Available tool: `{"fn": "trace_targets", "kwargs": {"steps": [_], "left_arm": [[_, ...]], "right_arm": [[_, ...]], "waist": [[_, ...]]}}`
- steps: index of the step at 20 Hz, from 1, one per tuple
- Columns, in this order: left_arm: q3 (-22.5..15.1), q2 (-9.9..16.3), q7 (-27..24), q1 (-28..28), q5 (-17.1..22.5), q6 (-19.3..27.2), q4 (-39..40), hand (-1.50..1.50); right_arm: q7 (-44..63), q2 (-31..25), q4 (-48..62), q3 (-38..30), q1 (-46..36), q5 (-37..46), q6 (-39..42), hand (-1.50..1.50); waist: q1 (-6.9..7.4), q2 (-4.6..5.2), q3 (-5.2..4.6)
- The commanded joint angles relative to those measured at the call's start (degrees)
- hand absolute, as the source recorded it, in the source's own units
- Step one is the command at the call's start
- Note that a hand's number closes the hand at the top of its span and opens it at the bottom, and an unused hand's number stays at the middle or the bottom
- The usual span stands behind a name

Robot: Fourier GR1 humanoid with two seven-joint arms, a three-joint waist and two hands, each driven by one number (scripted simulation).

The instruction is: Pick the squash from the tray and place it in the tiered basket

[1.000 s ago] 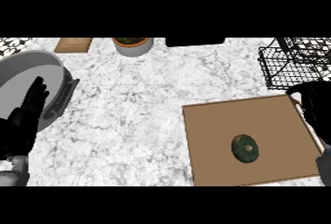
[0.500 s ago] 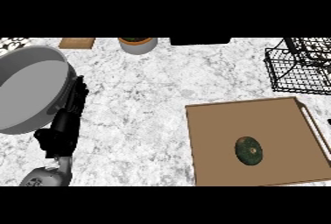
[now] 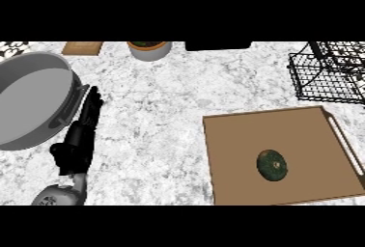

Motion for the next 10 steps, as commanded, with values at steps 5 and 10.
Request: {"fn": "trace_targets", "kwargs": {"steps": [5, 10], "left_arm": [[-0.85, -0.69, -0.35, 0.02, -0.37, -0.52, 0.79, 0.00], [-0.08, -0.95, -1.52, -1.26, 0.03, -1.46, 1.38, 0.00]], "right_arm": [[7.09, -5.73, -22.68, -2.22, 5.42, 22.82, -8.13, -1.50], [23.61, -2.04, -38.90, 2.66, 8.42, 26.02, -11.74, -1.50]], "waist": [[0.86, 0.18, -0.03], [2.32, 0.51, 0.01]]}}
